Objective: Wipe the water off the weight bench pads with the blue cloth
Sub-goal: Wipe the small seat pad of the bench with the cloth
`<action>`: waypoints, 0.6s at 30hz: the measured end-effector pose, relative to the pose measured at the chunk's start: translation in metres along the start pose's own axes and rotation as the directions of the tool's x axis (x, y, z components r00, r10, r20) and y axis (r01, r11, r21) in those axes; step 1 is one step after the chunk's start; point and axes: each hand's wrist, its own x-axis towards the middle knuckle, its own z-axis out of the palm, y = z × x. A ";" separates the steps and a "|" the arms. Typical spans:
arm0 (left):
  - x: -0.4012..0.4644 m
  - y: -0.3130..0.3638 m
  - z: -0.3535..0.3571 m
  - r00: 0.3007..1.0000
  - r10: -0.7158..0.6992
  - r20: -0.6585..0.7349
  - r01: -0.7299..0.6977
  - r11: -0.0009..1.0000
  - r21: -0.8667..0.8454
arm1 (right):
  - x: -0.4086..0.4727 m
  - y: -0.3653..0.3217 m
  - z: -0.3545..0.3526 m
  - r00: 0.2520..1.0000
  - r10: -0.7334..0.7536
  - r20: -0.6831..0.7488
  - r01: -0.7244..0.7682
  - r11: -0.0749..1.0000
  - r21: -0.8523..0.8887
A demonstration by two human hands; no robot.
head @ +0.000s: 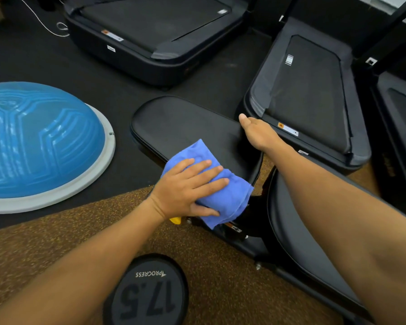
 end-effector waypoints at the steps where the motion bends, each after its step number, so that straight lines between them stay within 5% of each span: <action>1: -0.004 -0.012 -0.002 1.000 -0.005 0.009 0.005 1.000 -0.004 | 0.000 0.000 0.000 1.000 0.002 0.000 -0.002 1.000 0.003; 10: -0.022 -0.155 -0.036 0.954 -0.171 0.247 0.203 0.973 -0.110 | -0.001 -0.002 0.000 1.000 0.012 0.006 -0.012 1.000 0.020; 18: -0.025 -0.161 -0.034 0.945 -0.204 0.256 0.253 0.952 -0.173 | -0.003 -0.004 0.003 1.000 0.011 0.022 -0.011 0.999 0.039</action>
